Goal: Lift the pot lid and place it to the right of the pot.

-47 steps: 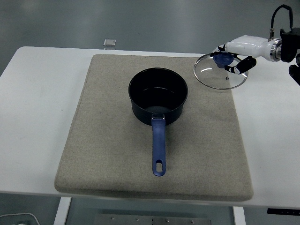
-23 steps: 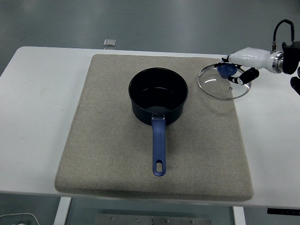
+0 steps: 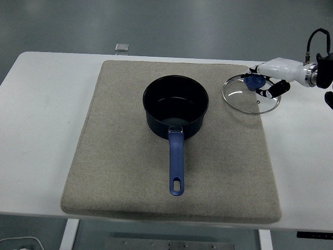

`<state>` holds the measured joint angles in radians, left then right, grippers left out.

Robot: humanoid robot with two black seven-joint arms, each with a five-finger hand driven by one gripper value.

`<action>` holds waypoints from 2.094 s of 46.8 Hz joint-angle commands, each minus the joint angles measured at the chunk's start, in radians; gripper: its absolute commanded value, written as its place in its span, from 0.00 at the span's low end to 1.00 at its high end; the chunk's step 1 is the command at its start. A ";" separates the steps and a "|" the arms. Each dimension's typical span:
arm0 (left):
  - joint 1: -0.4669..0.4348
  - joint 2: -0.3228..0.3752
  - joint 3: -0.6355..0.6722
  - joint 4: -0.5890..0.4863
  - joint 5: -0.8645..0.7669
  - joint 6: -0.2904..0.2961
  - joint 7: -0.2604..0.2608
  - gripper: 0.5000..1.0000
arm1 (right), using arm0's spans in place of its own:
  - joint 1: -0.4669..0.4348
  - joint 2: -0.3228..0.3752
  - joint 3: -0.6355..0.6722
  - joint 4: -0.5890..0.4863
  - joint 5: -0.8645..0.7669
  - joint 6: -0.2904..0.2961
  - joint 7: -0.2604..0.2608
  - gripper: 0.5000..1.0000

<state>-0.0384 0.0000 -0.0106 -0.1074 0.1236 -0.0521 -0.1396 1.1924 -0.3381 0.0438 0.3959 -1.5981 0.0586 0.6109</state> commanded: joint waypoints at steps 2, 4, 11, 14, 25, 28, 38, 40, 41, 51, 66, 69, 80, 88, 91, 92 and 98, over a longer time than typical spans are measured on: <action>0.000 0.000 0.000 0.000 -0.001 0.000 0.000 1.00 | -0.004 0.001 0.002 0.001 0.013 -0.006 0.000 0.00; 0.000 0.000 0.000 0.000 -0.001 0.000 0.000 1.00 | -0.007 0.001 0.001 0.001 0.021 -0.010 0.000 0.00; 0.000 0.000 0.000 0.000 -0.001 0.000 0.000 1.00 | -0.017 0.001 0.002 0.001 0.024 -0.017 0.000 0.00; 0.000 0.000 0.000 0.000 0.001 0.000 0.000 1.00 | -0.019 0.001 0.002 0.001 0.029 -0.020 0.000 0.00; 0.000 0.000 0.000 0.000 0.001 0.000 0.000 1.00 | -0.033 0.004 0.002 0.001 0.035 -0.033 0.000 0.00; 0.000 0.000 0.000 0.000 -0.001 0.000 0.000 1.00 | -0.033 0.004 0.002 0.001 0.037 -0.034 0.000 0.00; 0.000 0.000 0.000 0.000 -0.001 0.000 0.000 1.00 | -0.034 0.004 0.002 0.001 0.133 -0.034 0.000 0.05; 0.000 0.000 0.000 0.000 0.001 0.000 0.000 1.00 | -0.033 0.004 -0.007 0.003 0.167 -0.028 0.000 0.25; 0.000 0.000 0.000 0.000 0.001 0.000 0.000 1.00 | -0.033 0.002 -0.009 0.003 0.175 -0.028 0.000 0.29; 0.000 0.000 0.000 0.000 -0.001 0.000 0.000 1.00 | -0.034 0.004 -0.010 0.003 0.184 -0.025 0.000 0.43; 0.000 0.000 0.000 0.000 0.001 0.000 0.000 1.00 | -0.045 0.002 -0.009 0.003 0.185 -0.026 0.000 0.43; 0.000 0.000 0.000 0.000 -0.001 0.000 0.000 1.00 | -0.043 0.001 -0.007 0.003 0.193 -0.023 0.000 0.48; 0.000 0.000 0.000 0.000 -0.001 0.000 0.000 1.00 | -0.037 -0.002 -0.004 -0.017 0.196 -0.034 0.000 0.79; 0.000 0.000 0.000 0.000 -0.001 0.000 0.000 1.00 | -0.036 -0.009 -0.004 -0.028 0.196 -0.036 0.000 0.79; 0.000 0.000 0.000 0.000 -0.001 0.000 0.000 1.00 | -0.033 -0.015 -0.002 -0.029 0.196 -0.036 0.000 0.79; 0.000 0.000 0.000 0.000 -0.001 0.000 0.000 1.00 | -0.031 -0.016 -0.002 -0.029 0.196 -0.036 0.000 0.79; 0.000 0.000 0.000 0.000 0.001 0.000 0.000 1.00 | 0.007 -0.038 -0.001 -0.032 0.196 -0.037 0.000 0.79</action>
<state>-0.0383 0.0000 -0.0108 -0.1074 0.1233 -0.0521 -0.1396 1.1788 -0.3675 0.0428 0.3654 -1.4020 0.0231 0.6109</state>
